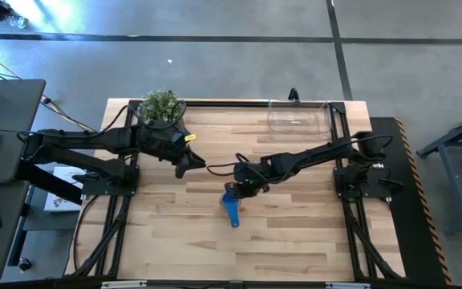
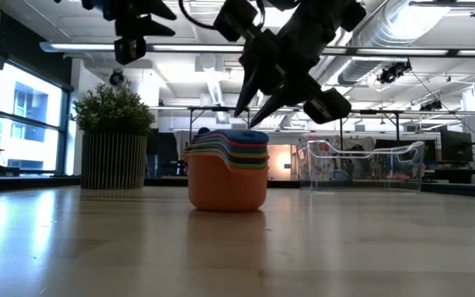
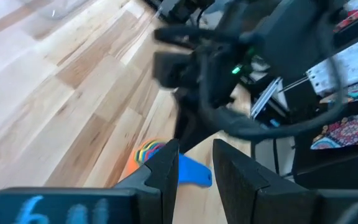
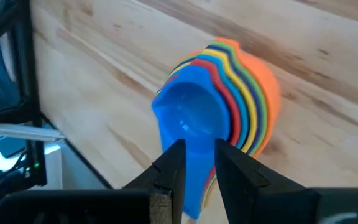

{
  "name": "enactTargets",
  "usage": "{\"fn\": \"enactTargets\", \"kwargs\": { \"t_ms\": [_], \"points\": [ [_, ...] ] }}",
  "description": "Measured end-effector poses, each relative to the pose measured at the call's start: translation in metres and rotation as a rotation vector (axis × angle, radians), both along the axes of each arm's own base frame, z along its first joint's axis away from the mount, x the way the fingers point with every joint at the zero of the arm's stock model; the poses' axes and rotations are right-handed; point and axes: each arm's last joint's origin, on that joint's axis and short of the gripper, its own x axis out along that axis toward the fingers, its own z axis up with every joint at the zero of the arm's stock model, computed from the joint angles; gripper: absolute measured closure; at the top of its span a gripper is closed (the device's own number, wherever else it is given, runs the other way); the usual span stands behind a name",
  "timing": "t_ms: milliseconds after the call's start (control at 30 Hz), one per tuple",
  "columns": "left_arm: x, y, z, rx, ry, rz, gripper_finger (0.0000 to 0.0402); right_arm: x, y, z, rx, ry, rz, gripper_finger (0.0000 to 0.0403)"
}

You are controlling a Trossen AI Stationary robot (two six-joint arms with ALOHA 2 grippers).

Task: Nest measuring cups in basket
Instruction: Adjust the nested measuring cups

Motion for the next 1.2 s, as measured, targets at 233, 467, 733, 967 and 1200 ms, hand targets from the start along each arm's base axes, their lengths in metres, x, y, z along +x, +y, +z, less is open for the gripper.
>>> {"fn": "enactTargets", "kwargs": {
  "t_ms": [233,467,733,967,1200],
  "points": [
    [-0.007,-0.005,-0.013,0.019,0.151,-0.041,0.0312,-0.011,-0.001,0.031,-0.038,-0.085,-0.035,0.0327],
    [0.008,-0.015,-0.029,0.036,0.223,-0.081,0.0312,-0.031,-0.009,0.075,-0.152,-0.218,-0.148,0.0327],
    [0.021,-0.020,-0.047,0.075,0.305,-0.097,0.0312,-0.050,-0.009,0.108,-0.195,-0.329,-0.164,0.0327],
    [0.018,-0.027,-0.043,0.091,0.282,-0.131,0.0312,-0.063,-0.002,0.125,-0.277,-0.397,-0.217,0.0327],
    [0.007,-0.043,-0.034,0.213,0.227,-0.114,0.0312,-0.067,0.004,0.129,-0.293,-0.415,-0.239,0.0327]
  ]
}}
